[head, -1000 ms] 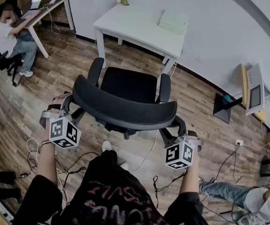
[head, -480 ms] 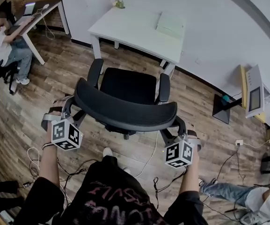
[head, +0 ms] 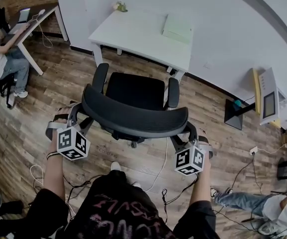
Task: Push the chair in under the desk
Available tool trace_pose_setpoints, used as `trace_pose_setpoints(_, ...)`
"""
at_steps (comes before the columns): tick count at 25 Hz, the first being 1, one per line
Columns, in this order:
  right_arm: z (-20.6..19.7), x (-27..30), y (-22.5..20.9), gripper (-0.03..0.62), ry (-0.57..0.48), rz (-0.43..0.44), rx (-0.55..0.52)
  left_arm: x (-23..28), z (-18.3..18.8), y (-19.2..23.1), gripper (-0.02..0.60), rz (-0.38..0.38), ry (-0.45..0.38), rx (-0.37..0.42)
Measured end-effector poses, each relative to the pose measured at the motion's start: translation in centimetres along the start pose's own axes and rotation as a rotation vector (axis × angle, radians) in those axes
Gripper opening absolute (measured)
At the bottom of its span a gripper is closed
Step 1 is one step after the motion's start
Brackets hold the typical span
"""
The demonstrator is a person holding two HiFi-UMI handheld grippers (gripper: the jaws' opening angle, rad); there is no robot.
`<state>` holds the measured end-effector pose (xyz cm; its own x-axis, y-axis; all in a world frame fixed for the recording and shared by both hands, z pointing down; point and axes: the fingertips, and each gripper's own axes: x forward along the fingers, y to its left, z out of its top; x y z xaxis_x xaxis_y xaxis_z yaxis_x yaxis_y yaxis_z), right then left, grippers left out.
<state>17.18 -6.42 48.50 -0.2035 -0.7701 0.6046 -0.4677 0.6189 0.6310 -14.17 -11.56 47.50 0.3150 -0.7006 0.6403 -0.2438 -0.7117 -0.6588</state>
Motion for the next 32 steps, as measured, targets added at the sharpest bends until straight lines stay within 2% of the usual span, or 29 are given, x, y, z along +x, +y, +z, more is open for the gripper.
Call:
trace_pose_setpoints(17,0.7,3.6,-2.7,0.267,0.032,-0.051,0.01,3.6,-0.3,3.6,0.241,-0.019,-0.028,0.019)
trace_pose_setpoints(32,1.0,3.9,-2.7,0.27,0.045,-0.028,-0.003,3.2,-0.7,3.6,0.239,-0.02,-0.005,0.011)
